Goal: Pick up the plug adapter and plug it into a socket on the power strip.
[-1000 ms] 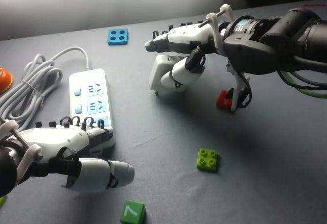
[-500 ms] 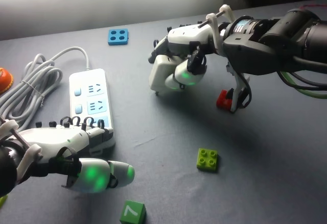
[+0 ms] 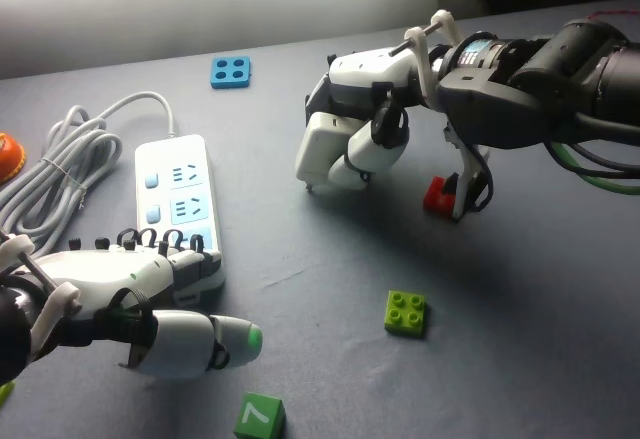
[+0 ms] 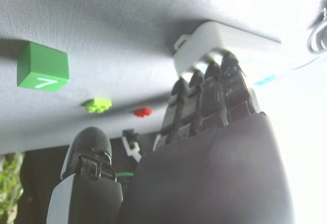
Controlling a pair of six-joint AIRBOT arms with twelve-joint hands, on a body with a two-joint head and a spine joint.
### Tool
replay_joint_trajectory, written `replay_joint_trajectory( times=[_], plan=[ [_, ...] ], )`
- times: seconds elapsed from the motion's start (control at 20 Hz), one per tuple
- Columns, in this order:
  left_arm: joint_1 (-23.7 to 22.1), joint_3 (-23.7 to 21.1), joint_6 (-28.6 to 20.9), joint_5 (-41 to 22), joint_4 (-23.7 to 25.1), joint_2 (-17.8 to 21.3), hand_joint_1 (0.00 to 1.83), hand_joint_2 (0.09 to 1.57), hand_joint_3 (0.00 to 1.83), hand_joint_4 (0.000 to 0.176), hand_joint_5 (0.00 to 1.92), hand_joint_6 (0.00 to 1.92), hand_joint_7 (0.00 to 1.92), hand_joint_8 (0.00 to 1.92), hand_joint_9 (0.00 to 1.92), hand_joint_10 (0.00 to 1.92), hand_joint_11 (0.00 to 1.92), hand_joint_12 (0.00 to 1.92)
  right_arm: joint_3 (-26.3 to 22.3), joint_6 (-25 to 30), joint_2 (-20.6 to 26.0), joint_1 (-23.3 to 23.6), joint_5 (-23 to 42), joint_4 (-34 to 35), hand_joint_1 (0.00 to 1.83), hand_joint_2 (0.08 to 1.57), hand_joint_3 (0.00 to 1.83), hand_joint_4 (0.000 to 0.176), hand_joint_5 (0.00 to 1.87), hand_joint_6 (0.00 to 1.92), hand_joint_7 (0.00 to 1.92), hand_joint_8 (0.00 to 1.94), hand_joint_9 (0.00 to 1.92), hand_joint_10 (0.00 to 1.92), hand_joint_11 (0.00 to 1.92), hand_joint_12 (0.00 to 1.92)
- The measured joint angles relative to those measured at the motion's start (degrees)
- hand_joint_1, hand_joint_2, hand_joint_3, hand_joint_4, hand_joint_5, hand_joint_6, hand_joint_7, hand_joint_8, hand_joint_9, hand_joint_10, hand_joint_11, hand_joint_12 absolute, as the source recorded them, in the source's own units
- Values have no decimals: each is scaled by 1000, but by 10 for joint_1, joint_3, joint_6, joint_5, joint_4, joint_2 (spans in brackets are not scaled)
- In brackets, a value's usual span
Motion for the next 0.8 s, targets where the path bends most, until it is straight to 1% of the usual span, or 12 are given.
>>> replay_joint_trajectory(
  times=[0.2,0.4,0.45,0.5,0.55,0.65,0.75,0.8],
  plan=[
    [0,0,0,0,0,0,0,1206,0,0,32,3,30,2,33,2,10,34,0,-1,4,3,5,-23,1247,1141,0,0,850,1019,1032,1104,1003,942,770,1485],
    [2,0,0,-1,1,1,0,1209,0,0,9,0,3,0,0,0,0,0,1,-3,6,20,11,-44,1244,1144,1,0,845,1029,1024,1115,981,965,740,1513],
    [2,0,0,-1,1,1,0,1209,0,0,18,4,13,4,10,4,0,0,1,-3,6,25,12,-52,1250,1137,0,0,865,995,1034,1103,984,965,763,1485],
    [2,0,0,-1,1,1,0,1208,0,0,16,3,15,5,10,4,0,0,1,-4,5,28,13,-59,1242,1147,3,0,834,1048,1017,1121,976,963,756,1484],
    [2,0,0,-1,1,1,0,1211,1,0,36,10,37,12,33,12,18,8,0,-4,5,33,13,-69,1246,1146,0,0,832,1048,1026,1108,983,957,758,1483],
    [2,0,0,-2,1,2,0,1210,0,0,32,7,37,10,35,11,24,12,-1,-4,2,43,3,-85,1244,1147,0,0,832,1051,1025,1110,986,959,765,1487],
    [2,0,0,-3,0,3,0,1211,1,0,40,8,36,8,30,7,22,12,-1,-4,-5,61,-20,-87,1248,1131,0,0,879,986,1047,1073,1012,946,793,1463],
    [2,0,0,-3,0,3,0,1209,0,0,37,6,35,6,29,6,23,13,-1,-7,-9,66,-27,-87,1244,1143,3,0,841,1041,1025,1109,1003,950,781,1465]
  ],
)
